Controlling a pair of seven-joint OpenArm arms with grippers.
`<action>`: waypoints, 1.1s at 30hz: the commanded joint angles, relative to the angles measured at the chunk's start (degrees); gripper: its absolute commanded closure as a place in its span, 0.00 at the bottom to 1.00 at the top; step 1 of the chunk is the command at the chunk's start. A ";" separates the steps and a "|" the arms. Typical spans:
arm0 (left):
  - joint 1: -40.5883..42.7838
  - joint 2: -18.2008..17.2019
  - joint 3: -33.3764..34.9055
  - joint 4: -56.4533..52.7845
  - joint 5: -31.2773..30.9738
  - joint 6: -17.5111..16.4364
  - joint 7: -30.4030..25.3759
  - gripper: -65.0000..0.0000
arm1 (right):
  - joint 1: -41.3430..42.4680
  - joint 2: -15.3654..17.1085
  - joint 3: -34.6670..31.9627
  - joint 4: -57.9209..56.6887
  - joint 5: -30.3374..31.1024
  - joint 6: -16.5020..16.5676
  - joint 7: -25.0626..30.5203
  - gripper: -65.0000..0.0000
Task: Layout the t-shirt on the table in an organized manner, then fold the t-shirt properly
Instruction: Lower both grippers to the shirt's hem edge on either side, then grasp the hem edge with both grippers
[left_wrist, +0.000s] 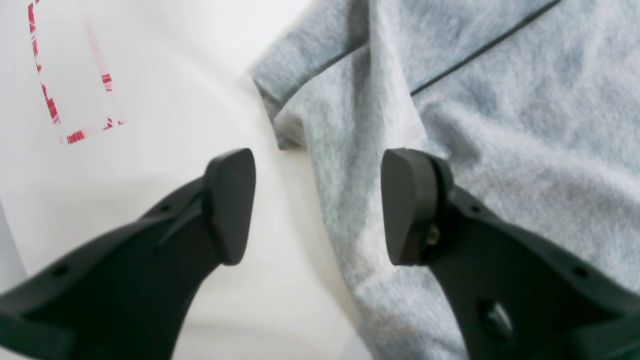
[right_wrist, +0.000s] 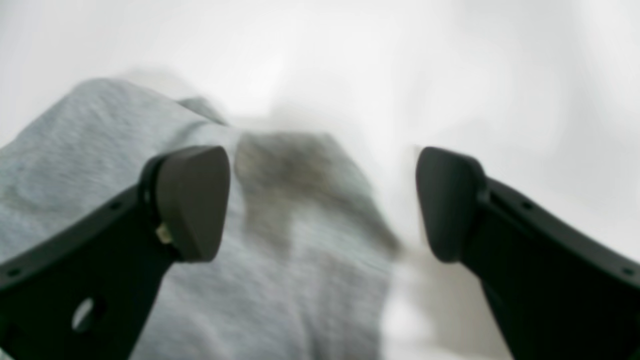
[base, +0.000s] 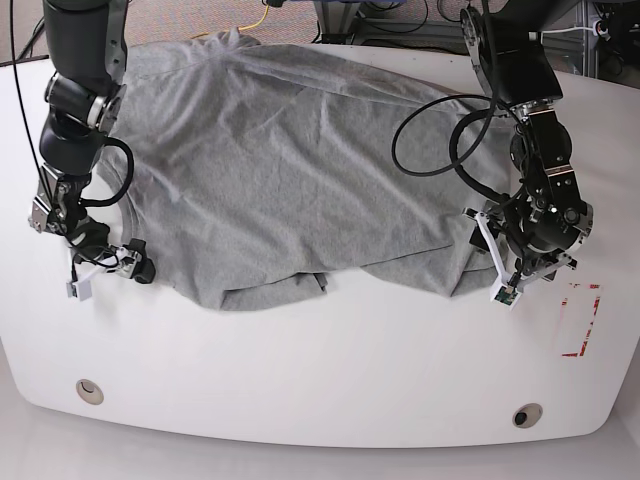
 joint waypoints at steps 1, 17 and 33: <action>-0.65 -0.47 -0.09 1.02 -0.21 -0.06 -0.84 0.42 | 1.08 -0.71 -0.10 0.11 -0.33 0.10 -3.93 0.13; -0.47 -0.56 -0.26 0.93 -0.21 -0.06 -0.84 0.42 | 1.08 -2.64 -0.10 0.11 -0.42 0.10 -4.37 0.59; -0.30 -1.53 -6.68 -1.36 -0.47 0.21 -1.02 0.42 | -4.98 -2.55 -6.17 7.06 0.02 0.10 -7.18 1.00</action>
